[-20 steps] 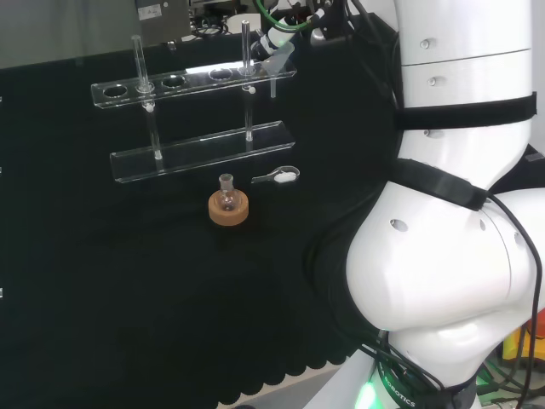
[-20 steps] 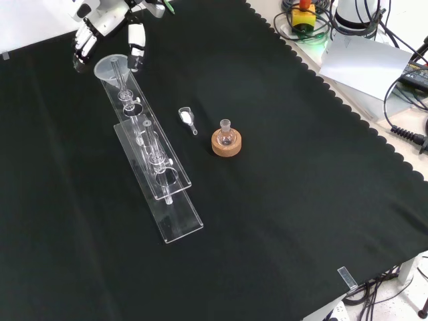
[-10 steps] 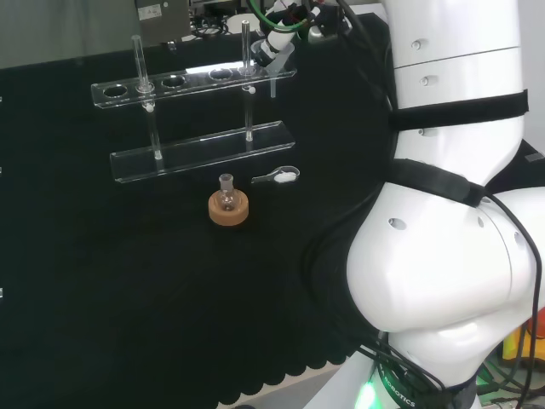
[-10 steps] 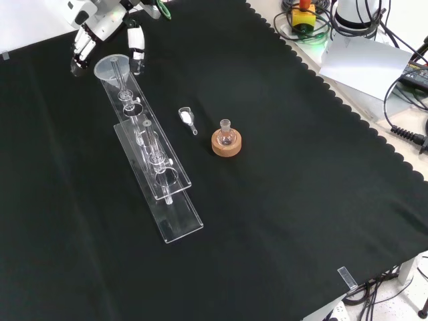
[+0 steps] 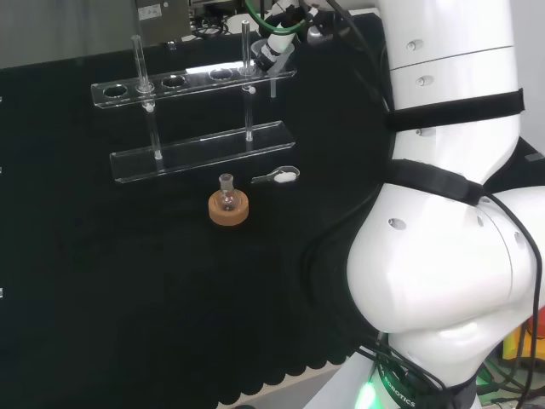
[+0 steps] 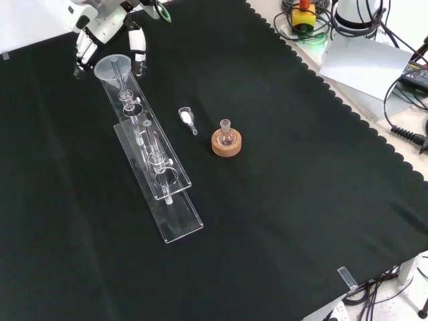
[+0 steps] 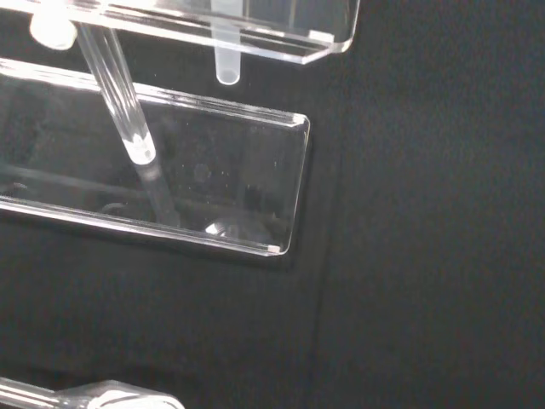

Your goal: Pick up the funnel from the transparent funnel stand.

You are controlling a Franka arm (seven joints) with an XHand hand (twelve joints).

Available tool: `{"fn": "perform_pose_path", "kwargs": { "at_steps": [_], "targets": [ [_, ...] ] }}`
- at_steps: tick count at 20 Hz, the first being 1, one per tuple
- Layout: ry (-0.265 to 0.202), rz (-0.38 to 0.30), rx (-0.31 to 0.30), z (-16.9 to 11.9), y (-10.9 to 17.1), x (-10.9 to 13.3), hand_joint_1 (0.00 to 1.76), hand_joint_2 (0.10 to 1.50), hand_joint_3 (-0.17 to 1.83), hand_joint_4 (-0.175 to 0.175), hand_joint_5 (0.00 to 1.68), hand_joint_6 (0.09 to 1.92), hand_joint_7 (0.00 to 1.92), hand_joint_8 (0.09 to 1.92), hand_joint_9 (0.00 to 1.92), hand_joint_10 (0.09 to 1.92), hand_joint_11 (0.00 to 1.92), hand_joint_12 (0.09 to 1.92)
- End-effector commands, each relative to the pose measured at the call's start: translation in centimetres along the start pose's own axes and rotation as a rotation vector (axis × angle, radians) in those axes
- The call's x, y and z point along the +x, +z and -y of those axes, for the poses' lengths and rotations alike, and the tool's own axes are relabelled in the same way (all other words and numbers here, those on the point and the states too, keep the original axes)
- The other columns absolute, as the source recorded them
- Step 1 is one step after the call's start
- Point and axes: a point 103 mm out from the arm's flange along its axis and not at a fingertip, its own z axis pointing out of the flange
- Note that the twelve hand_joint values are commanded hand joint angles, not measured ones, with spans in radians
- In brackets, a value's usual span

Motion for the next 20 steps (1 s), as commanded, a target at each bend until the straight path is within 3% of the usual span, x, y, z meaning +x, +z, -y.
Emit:
{"fn": "perform_pose_path", "kwargs": {
  "at_steps": [1, 14, 20],
  "targets": [
    [-0.01, 0.031, -0.003, 0.3, -0.37, 0.28, 0.51, 0.76, 0.19, 0.019, 0.18, 0.09, 0.13, 0.67, 0.5, 0.7, 0.4, 1.35],
    [0.002, 0.075, 0.031, -0.24, -0.36, 0.27, 0.6, 0.78, 0.23, 0.045, 0.21, 0.09, 0.14, 0.66, 0.55, 0.65, 0.41, 1.34],
    [0.001, 0.093, 0.036, -0.19, -0.62, 0.71, 0.62, 0.77, 0.33, 0.04, 0.35, 0.09, 0.31, 0.64, 0.71, 0.58, 0.41, 1.34]
  ]
}}
